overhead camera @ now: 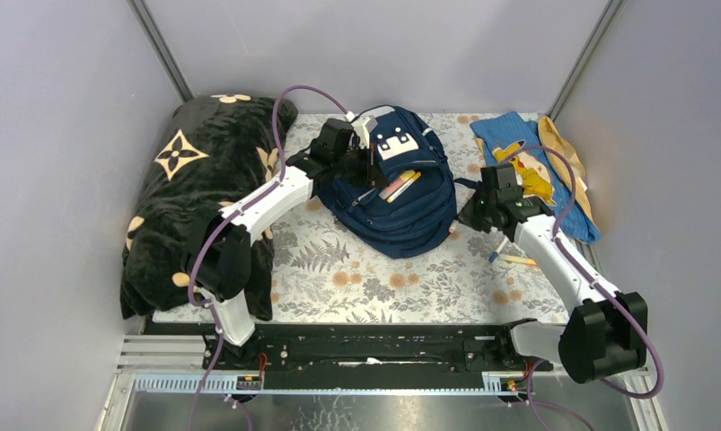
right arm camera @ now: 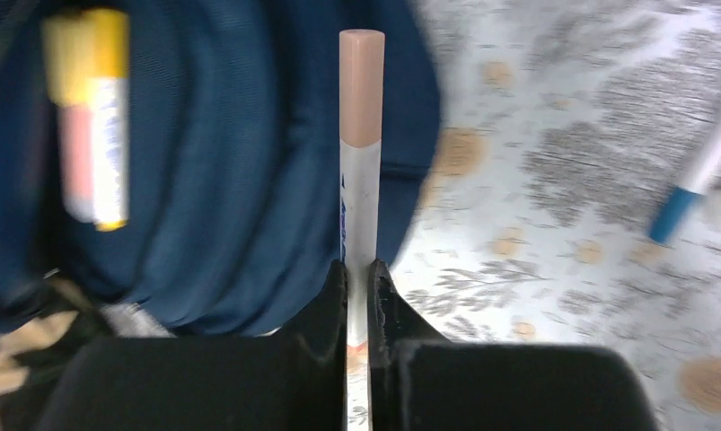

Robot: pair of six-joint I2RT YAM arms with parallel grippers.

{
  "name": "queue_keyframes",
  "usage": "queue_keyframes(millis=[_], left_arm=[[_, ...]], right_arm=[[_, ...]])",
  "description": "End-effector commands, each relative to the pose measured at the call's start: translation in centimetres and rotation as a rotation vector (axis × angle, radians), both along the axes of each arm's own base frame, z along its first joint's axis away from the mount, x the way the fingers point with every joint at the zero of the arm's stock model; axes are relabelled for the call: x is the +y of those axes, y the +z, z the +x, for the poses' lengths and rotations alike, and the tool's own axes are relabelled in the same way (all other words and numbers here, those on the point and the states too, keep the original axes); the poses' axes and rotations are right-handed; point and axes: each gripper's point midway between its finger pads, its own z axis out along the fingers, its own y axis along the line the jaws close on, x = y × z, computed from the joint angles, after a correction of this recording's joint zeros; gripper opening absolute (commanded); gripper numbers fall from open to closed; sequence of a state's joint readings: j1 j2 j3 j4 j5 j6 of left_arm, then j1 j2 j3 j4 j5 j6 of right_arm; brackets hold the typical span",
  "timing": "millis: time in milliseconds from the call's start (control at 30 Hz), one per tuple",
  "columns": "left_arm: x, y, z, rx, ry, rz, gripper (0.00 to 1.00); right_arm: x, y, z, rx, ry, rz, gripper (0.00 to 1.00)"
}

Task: Pack the student bag
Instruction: Pick up the stationery from the center of the board, then place the stationery in the student bag.

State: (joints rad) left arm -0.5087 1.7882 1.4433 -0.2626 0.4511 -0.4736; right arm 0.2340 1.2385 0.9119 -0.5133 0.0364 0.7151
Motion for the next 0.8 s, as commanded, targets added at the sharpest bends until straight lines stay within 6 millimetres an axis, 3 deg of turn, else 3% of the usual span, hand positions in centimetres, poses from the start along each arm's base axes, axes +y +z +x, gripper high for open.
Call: queue_keyframes(millis=[0,167,333,467,567,600,700,767], left_arm=[[0.4,3.0,0.9,-0.063,0.042,-0.046,0.0],[0.0,2.8,0.6,-0.033,0.035,-0.069,0.0],[-0.4,2.4,-0.1,0.01,0.023,-0.105,0.0],[-0.2,2.5,0.0,0.002,0.029,-0.096,0.0],[-0.2,3.0,0.1,-0.012,0.024,-0.092,0.0],[-0.2,3.2,0.0,-0.011,0.019,-0.09,0.0],[-0.1,3.5,0.0,-0.019,0.017,-0.085,0.0],[0.0,3.5,0.1,-0.021,0.018,-0.083,0.0]], right_arm=[[6.3,4.2,1.7,-0.107,0.146,0.192,0.0],[11.9,5.6,4.6,-0.191,0.179,0.347,0.0],[12.4,3.8,9.1,-0.244,0.116,0.303,0.0],[14.2,4.1,11.7,-0.275,0.109,0.369,0.0],[14.0,4.1,13.2,-0.298,0.071,0.38,0.0],[13.9,4.2,13.7,-0.292,0.064,0.375,0.05],[14.0,3.7,14.0,-0.258,0.077,0.352,0.52],[13.9,4.1,13.6,-0.263,0.088,0.349,0.64]])
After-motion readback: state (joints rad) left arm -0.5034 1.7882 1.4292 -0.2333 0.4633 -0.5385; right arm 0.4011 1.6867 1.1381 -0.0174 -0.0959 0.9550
